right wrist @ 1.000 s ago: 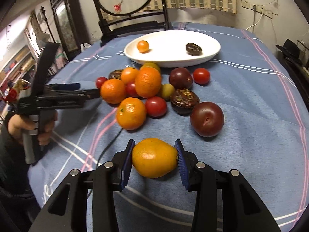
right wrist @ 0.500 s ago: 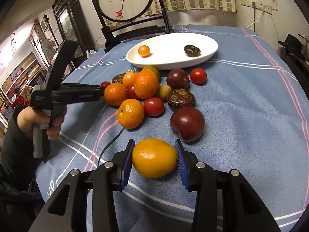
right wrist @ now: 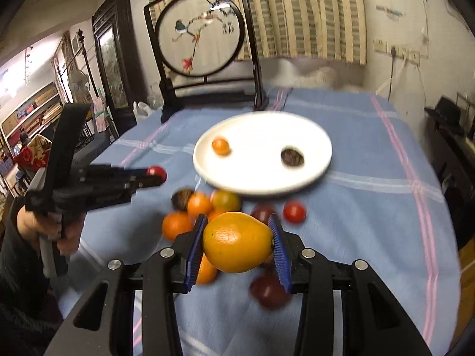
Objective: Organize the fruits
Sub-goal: 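Place the yellow tomato and red cherry tomato on the white plate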
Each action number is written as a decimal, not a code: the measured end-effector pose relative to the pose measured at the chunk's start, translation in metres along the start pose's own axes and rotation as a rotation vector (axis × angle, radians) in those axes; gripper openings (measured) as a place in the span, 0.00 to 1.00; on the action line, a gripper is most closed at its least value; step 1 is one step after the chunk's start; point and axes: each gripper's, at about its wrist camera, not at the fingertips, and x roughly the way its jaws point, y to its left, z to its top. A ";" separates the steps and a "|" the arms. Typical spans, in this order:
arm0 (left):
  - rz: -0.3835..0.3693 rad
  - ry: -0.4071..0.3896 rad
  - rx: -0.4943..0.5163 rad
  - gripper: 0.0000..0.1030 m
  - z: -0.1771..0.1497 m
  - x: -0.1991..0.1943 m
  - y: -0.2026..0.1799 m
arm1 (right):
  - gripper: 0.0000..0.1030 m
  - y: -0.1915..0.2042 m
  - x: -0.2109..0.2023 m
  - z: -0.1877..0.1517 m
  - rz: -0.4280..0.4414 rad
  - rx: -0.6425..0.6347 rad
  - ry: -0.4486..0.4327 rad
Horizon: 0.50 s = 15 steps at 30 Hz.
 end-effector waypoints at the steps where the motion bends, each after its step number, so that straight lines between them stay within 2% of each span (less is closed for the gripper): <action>1: -0.003 -0.005 -0.003 0.27 0.006 0.001 0.000 | 0.41 -0.001 0.004 0.011 -0.009 -0.007 -0.008; 3: -0.013 -0.016 -0.005 0.27 0.021 0.007 -0.003 | 0.41 -0.001 0.016 0.028 -0.020 -0.020 -0.011; 8: -0.030 -0.018 -0.036 0.27 0.060 0.035 -0.008 | 0.41 -0.008 0.068 0.058 -0.068 -0.050 0.051; 15: -0.033 0.043 -0.028 0.27 0.091 0.090 -0.023 | 0.41 -0.018 0.142 0.065 -0.130 -0.096 0.194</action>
